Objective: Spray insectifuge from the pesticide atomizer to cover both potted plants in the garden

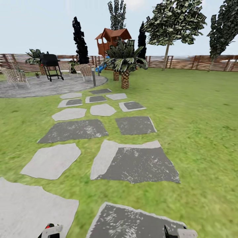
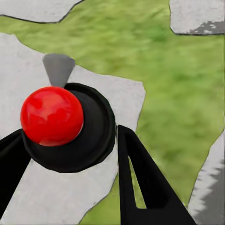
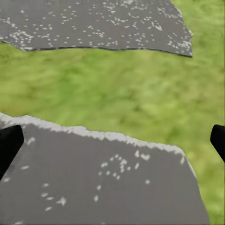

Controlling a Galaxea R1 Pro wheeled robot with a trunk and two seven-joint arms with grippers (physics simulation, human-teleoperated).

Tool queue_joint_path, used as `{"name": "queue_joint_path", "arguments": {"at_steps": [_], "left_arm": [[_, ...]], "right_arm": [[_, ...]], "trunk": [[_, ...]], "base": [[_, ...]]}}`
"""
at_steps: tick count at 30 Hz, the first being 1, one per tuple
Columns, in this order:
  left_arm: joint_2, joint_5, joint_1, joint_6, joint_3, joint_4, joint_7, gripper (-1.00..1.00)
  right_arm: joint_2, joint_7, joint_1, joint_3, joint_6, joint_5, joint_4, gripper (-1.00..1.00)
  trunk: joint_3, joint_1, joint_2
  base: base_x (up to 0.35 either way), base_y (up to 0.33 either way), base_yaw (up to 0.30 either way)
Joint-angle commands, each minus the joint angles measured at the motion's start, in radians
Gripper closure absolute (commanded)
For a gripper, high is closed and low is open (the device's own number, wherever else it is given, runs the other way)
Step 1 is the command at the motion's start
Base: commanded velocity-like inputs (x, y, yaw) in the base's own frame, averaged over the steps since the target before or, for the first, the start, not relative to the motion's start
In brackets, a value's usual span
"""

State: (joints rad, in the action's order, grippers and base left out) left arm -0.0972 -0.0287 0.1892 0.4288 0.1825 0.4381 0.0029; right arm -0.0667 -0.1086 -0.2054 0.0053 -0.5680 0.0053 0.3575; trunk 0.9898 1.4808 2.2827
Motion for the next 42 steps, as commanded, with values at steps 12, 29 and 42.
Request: {"name": "queue_joint_path", "arguments": {"at_steps": [12, 29, 42], "left_arm": [[0.001, -0.004, 0.001, 0.007, 0.0, -0.018, 0.0, 1.0], [0.001, -0.005, 0.001, 0.007, 0.0, -0.018, 0.0, 1.0], [0.001, -0.002, 0.001, 0.007, 0.0, -0.019, 0.0, 1.0]], "right_arm": [[0.001, -0.003, 0.0, 0.001, -0.003, 0.001, 0.0, -1.0], [0.0, -0.003, 0.0, 0.001, -0.003, 0.001, 0.0, -1.0], [0.0, -0.003, 0.0, 0.002, -0.004, 0.001, 0.0, -1.0]], "trunk": [[-0.006, 0.0, 0.0], [-0.01, 0.0, 0.0], [-0.01, 0.0, 0.0]], "base": [[0.316, 0.098, 0.261], [0.338, 0.001, 0.229], [0.338, 0.0, 0.006]]}}
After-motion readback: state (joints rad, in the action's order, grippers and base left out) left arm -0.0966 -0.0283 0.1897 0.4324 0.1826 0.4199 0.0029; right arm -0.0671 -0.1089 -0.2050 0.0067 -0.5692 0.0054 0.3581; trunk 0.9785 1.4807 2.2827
